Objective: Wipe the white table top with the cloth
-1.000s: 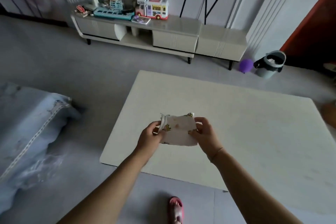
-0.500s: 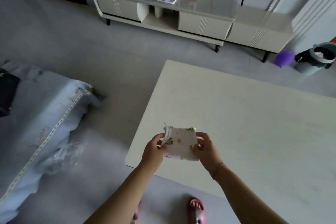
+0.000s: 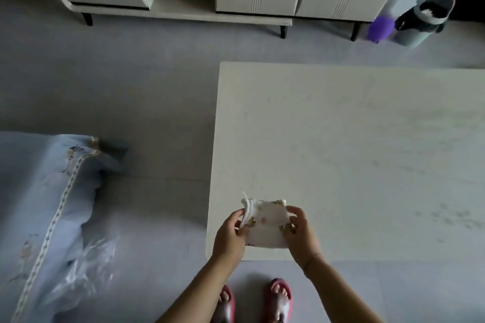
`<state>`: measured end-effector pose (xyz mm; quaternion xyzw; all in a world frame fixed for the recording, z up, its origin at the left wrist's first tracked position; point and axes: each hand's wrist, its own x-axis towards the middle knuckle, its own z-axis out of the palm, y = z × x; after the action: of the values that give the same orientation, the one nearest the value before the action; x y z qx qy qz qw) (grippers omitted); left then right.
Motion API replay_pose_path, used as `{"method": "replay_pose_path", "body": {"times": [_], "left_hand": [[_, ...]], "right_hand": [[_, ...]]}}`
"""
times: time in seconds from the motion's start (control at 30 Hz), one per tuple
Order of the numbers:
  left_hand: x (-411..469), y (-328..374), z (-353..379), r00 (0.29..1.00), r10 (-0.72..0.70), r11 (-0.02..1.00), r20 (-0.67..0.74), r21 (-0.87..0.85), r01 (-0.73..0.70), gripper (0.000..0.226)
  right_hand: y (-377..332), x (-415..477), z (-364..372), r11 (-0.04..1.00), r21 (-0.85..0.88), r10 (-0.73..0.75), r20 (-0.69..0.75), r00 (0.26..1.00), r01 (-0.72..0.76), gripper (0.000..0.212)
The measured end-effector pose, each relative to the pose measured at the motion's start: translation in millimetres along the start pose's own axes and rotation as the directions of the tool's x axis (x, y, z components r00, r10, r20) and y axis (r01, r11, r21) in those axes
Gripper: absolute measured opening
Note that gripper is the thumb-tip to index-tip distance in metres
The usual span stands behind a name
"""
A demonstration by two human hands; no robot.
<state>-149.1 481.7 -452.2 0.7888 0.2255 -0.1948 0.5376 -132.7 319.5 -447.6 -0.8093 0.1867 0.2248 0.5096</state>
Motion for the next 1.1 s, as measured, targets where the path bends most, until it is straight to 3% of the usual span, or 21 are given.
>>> {"method": "replay_pose_path", "body": {"times": [0.27, 0.33, 0.43, 0.5, 0.6, 0.7, 0.77, 0.83, 1.0, 1.1], "left_hand": [[24, -72, 29, 0.997, -0.047, 0.991, -0.066, 0.126, 0.055, 0.033], [24, -87, 34, 0.993, -0.051, 0.986, -0.107, 0.153, 0.067, 0.032], [22, -98, 31, 0.962, 0.0, 0.981, -0.273, 0.187, 0.053, 0.031], [27, -106, 25, 0.902, 0.132, 0.953, -0.411, 0.303, -0.001, 0.033], [48, -114, 15, 0.835, 0.248, 0.891, -0.491, 0.454, 0.003, 0.041], [75, -121, 11, 0.859, 0.267, 0.871, -0.437, 0.49, -0.021, 0.048], [93, -127, 11, 0.89, 0.237, 0.896, -0.389, 0.441, -0.046, 0.051], [105, -133, 11, 0.907, 0.171, 0.952, -0.384, 0.301, -0.052, 0.051], [110, -142, 16, 0.892, 0.17, 0.952, -0.418, 0.304, -0.039, 0.057], [110, -138, 14, 0.863, 0.297, 0.908, -0.408, 0.4, -0.123, 0.066]], "right_hand": [[61, 25, 48, 0.982, -0.17, 0.06, -0.115, 0.992, -0.079, 0.047], [75, 26, 58, 0.956, -0.28, 0.046, -0.146, 0.988, -0.086, 0.047], [85, 25, 69, 0.855, -0.51, -0.076, -0.295, 0.953, -0.089, 0.052], [87, 24, 83, 0.826, -0.564, -0.203, -0.318, 0.926, -0.012, 0.056], [88, 29, 114, 0.744, -0.661, -0.282, -0.177, 0.943, 0.099, 0.059], [99, 46, 138, 0.689, -0.722, -0.185, -0.098, 0.978, 0.058, 0.064], [102, 52, 151, 0.682, -0.731, -0.15, -0.126, 0.981, 0.011, 0.069], [101, 51, 164, 0.648, -0.759, -0.208, -0.099, 0.973, 0.061, 0.073], [109, 55, 163, 0.437, -0.787, -0.453, 0.226, 0.863, 0.435, 0.065], [112, 80, 128, 0.388, -0.806, -0.519, 0.21, 0.829, 0.447, 0.065]]}}
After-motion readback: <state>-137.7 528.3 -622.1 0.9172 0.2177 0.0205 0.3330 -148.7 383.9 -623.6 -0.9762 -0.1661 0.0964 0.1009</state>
